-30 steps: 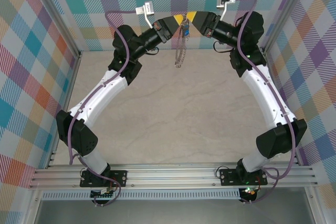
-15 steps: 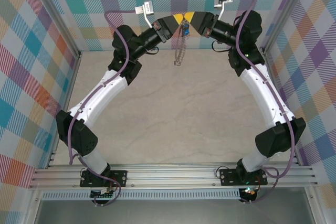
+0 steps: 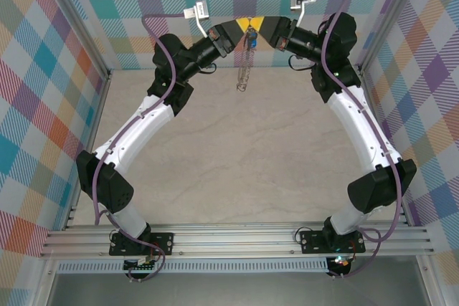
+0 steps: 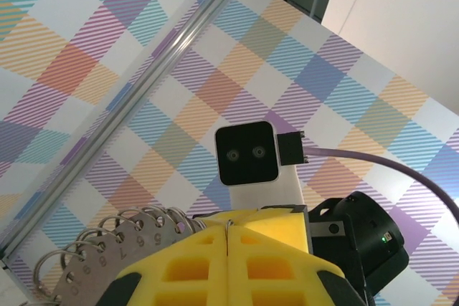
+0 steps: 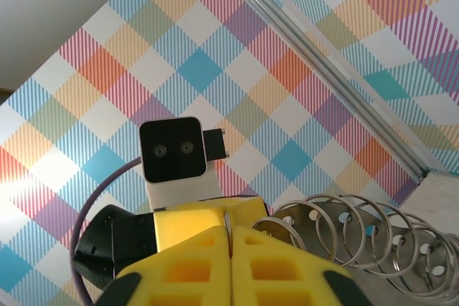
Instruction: Put the keys on the keyring
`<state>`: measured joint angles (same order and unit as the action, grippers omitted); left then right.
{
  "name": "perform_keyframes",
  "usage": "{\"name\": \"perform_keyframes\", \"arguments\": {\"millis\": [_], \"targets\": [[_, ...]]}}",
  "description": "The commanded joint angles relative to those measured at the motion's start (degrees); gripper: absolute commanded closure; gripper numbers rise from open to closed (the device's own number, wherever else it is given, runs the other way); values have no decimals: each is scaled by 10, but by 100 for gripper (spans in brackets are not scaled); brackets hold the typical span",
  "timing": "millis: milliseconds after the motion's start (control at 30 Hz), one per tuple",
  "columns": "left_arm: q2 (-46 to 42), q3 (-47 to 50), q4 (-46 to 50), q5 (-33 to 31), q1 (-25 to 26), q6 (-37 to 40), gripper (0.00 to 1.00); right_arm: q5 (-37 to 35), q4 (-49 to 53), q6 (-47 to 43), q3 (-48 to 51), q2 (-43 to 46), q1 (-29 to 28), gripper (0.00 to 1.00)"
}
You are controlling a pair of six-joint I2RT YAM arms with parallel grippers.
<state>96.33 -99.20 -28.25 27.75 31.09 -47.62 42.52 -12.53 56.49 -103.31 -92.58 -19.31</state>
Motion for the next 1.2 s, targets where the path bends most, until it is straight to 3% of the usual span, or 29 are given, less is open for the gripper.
{"name": "perform_keyframes", "arguments": {"millis": [0, 167, 367, 667, 867, 1033, 1167], "targets": [[-5, -21, -19, 7, 5, -1, 100, 12, 3, -10, -19, -3, -6, 100], [-17, -24, 32, 1, 3, 26, 98, 11, 49, -37, -18, 4, -1, 100], [-38, -24, 104, 3, -11, 61, 61, 39, 110, -80, 0, 21, 23, 100], [-57, -13, 201, 34, -38, 104, 35, 139, 210, -169, 17, 14, 64, 100], [-41, -39, 282, 86, -53, 151, 28, 202, 293, -249, -10, -16, 75, 100], [-7, -83, 360, 138, -58, 186, 27, 247, 309, -265, -27, -43, 75, 100], [27, -113, 388, 180, -58, 188, 36, 272, 290, -249, -29, -54, 75, 100]]}}
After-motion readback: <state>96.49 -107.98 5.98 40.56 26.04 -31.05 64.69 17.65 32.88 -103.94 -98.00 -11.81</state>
